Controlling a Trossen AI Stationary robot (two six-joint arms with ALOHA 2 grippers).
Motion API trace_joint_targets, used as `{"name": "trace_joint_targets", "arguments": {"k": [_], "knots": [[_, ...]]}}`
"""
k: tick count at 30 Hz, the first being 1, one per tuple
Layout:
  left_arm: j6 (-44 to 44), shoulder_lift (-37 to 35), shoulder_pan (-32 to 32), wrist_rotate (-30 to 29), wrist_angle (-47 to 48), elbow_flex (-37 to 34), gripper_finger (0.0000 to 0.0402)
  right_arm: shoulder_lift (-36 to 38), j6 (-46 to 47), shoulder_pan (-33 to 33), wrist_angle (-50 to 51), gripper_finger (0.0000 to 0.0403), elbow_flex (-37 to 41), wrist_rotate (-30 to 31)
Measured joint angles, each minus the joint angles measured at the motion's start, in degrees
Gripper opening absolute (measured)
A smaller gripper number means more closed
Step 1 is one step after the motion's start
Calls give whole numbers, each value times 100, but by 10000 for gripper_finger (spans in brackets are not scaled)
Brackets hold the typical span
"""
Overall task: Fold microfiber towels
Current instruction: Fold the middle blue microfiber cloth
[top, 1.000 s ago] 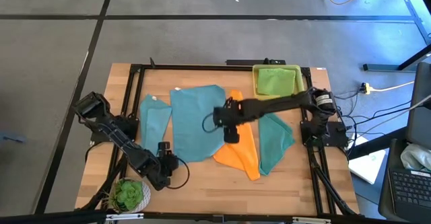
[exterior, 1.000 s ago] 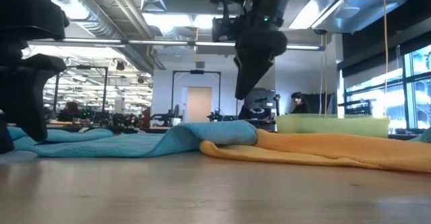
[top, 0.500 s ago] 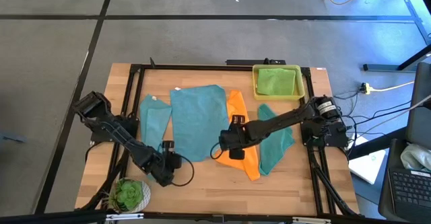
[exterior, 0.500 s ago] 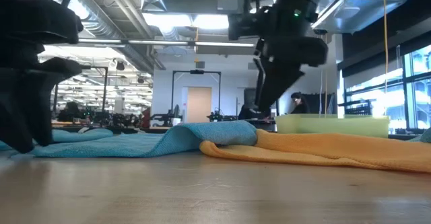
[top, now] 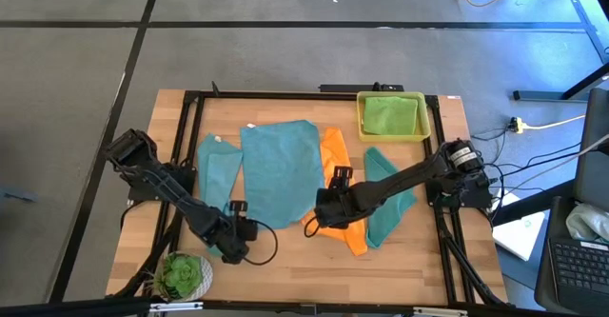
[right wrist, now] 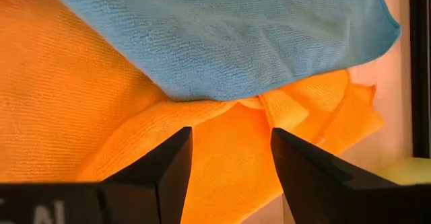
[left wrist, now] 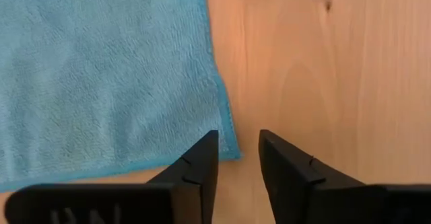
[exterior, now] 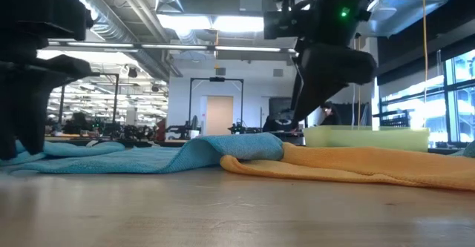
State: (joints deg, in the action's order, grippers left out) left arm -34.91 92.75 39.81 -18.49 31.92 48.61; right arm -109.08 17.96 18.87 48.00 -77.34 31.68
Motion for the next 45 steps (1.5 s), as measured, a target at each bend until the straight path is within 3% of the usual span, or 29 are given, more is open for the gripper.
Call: {"name": "trace_joint_targets", "arguments": {"k": [14,35,45], "knots": [[104,0,-227,128,-386,-310,129,0,-33,90,-937,204,8,-277],[84,-2,-340,96,-645,-421,126,4,-187,44,-3929,204,1745,-475],[86,-2,-354,135,-662,-423,126,4,-186,91,-4150,204,1725,-1280]]}}
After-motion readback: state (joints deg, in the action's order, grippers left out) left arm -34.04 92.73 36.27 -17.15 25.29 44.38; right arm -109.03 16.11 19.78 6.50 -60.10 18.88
